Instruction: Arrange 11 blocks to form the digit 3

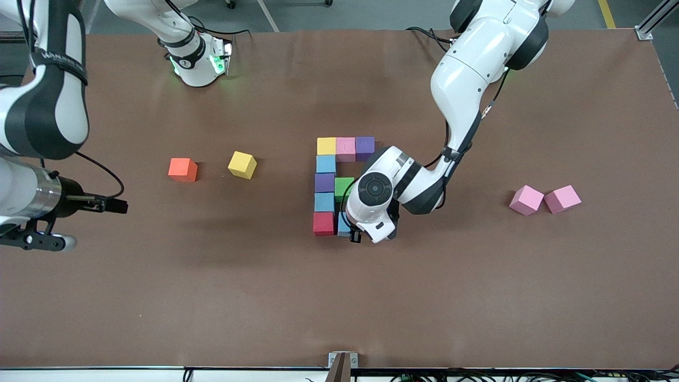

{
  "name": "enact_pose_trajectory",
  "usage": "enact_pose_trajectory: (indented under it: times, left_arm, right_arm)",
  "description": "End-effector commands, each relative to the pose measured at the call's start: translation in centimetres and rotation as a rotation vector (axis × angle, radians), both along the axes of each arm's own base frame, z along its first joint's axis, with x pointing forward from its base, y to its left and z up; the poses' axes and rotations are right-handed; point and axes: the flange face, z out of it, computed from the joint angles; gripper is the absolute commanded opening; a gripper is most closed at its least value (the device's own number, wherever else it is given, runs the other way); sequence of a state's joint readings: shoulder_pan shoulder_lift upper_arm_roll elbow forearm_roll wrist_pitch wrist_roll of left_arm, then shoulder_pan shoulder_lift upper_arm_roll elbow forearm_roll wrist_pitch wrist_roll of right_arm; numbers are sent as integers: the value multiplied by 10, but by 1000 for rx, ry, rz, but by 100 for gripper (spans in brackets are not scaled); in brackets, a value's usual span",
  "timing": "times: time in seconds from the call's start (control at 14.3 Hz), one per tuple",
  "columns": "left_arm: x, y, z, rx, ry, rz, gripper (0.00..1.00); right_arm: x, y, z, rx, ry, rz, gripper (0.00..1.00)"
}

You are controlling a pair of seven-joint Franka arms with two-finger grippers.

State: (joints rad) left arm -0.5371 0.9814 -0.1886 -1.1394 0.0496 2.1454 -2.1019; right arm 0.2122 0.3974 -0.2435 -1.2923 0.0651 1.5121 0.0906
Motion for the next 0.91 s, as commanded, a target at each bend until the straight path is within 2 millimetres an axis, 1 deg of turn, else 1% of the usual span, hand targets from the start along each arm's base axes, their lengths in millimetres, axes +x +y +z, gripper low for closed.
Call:
enact_pose_trajectory:
  times: [0.0,0.14,0.28,0.35,0.42,0.56,0.7,0.84]
  left_arm:
    - [3,-6,0,-3,2,22,20]
    - [3,-7,-5,-5,5,39,21]
    - [2,-9,-4,-7,0,41,21]
    - [1,-12,-3,-10,-1,39,21]
    - [1,-11,-4,-8,-1,38,21]
    - [0,-12,-4,-8,-1,36,21]
    - [1,-12,-3,-10,-1,39,21]
    - [1,-12,-4,-10,-3,38,21]
  right_arm:
    - [-34,6,9,11,3,25,100]
    - [-47,0,13,26,1,20,100]
    - [-63,-1,19,32,-3,25,100]
    - [-69,-1,19,17,0,32,100]
    - [-72,5,19,0,-3,49,100]
    - [-74,3,24,-5,-8,38,100]
    - [-79,7,34,-4,-20,43,100]
    - [-85,4,45,-1,-11,37,100]
